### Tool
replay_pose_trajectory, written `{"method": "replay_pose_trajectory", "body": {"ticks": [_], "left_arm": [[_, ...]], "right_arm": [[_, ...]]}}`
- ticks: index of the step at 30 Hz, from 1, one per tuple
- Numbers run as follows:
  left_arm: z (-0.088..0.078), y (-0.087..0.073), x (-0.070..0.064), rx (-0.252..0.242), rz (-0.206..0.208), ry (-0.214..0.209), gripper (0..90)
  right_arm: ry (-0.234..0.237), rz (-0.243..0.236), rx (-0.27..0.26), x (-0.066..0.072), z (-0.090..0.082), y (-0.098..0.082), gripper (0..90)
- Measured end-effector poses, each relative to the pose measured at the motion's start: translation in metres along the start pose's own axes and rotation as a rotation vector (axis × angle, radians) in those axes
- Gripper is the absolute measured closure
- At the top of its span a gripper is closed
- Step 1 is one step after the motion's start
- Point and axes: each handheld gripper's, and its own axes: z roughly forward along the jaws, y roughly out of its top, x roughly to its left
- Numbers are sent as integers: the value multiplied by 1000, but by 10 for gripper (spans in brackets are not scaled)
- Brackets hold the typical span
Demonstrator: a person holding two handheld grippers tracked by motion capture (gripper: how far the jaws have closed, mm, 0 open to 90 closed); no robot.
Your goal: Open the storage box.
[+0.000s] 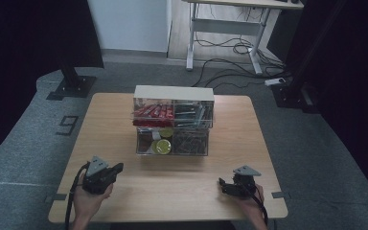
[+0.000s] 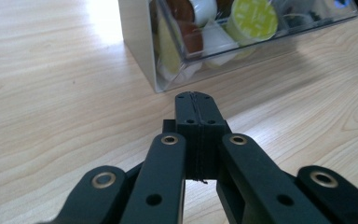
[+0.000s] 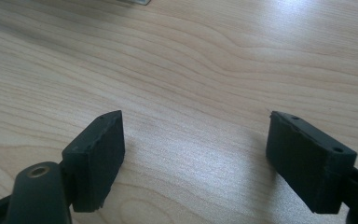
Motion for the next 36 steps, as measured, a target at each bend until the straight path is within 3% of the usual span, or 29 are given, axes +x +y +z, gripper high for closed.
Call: {"method": "replay_pose_trajectory", "body": {"ticks": [12, 28, 36], "left_arm": [[-14, 19, -8, -60, -14, -50, 900], [-22, 48, -11, -111, -30, -81, 900], [-22, 54, -12, -119, -30, -96, 900]], "right_arm": [[-3, 2, -1, 0, 0, 0, 202], [-8, 7, -2, 1, 0, 0, 206], [-9, 6, -2, 1, -1, -1, 209]]}}
